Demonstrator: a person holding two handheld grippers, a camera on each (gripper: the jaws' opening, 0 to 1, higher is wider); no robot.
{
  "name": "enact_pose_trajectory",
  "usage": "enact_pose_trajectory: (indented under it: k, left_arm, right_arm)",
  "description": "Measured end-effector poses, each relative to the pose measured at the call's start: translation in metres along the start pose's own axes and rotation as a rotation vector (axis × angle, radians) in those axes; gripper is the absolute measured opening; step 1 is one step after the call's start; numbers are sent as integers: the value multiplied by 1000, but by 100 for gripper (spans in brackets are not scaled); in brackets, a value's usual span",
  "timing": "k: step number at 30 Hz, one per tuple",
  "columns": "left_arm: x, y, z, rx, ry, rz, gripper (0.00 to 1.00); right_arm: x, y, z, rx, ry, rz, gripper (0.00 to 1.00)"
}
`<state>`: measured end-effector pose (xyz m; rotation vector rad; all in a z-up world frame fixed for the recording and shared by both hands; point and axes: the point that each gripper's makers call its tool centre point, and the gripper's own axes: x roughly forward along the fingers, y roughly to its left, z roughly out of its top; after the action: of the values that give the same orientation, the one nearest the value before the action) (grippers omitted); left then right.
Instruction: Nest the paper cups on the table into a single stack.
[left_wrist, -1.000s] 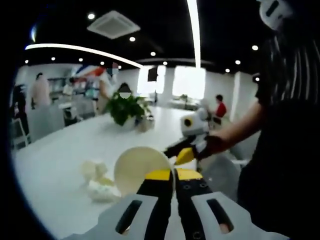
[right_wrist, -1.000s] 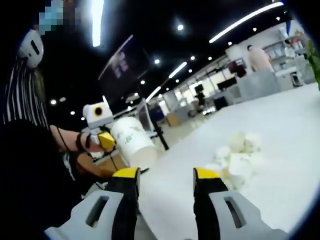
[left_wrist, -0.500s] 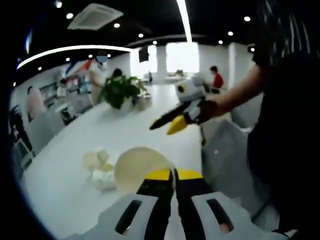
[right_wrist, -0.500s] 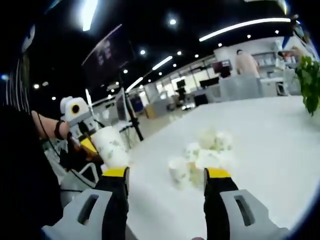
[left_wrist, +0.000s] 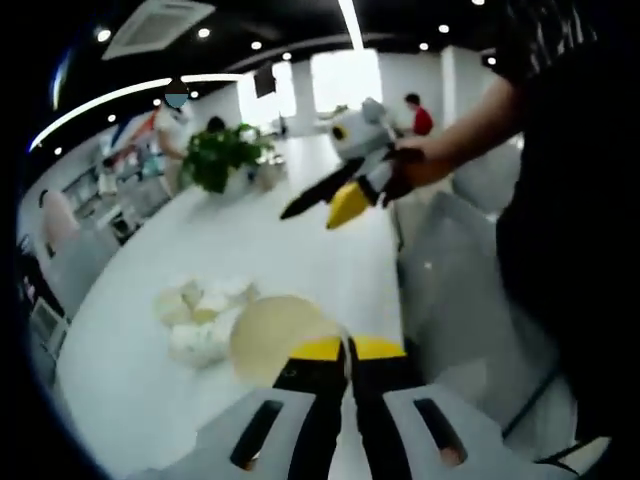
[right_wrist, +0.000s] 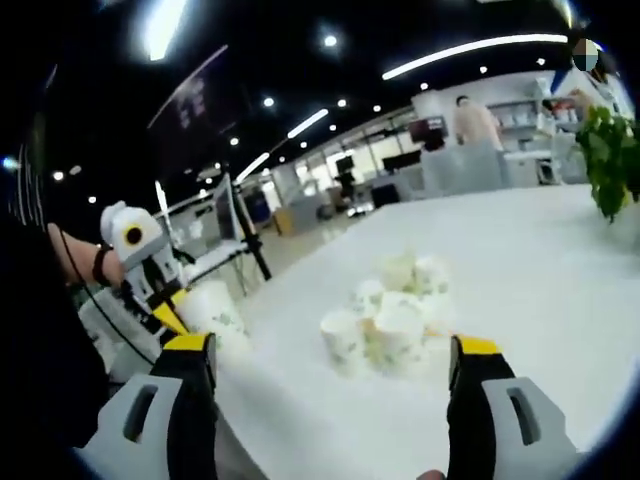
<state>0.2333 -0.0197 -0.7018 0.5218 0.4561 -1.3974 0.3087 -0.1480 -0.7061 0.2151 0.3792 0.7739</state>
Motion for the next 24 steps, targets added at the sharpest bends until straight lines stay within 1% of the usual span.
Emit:
enact_pose_trajectory:
  k: [1,7,10,12,14,17,20,22,23,24]
  left_arm:
    - [1,0,-1,0,5,0,0]
    - [8,-1,-6,13,37,-13,0]
    - [10,-1,-6,13,42,-17,0]
    - [12,-2,-10,27,63,-21,0]
    - [13,-2,-11,34,69,-26,0]
    - [14,-1,-9,34,68,-25,0]
    - [17,0,-9,36,78,-22,0]
    - [20,-1,-11,56,99,-27,0]
    - [21,-2,-13,84,117,-33,0]
    - [23,-2,-13,95,124,-32,0]
  right_arm:
    - [0,-1,0,6,0,-2,100]
    - [-1,-8,3,34,-17,-22,100]
    - [0,-13,2,25,-12,-43,100]
    - [1,-17,1,33,-4,-53,100]
    - [1,-19,2,32,-7,-61,100]
    - [2,-25,2,19,-1,-90,100]
    - [4,-26,2,9,6,-95,100]
    - [5,-27,0,1,17,-97,100]
    - [5,-28,-1,3,20,-98,100]
    - [5,-28,-2,4,22,-100,100]
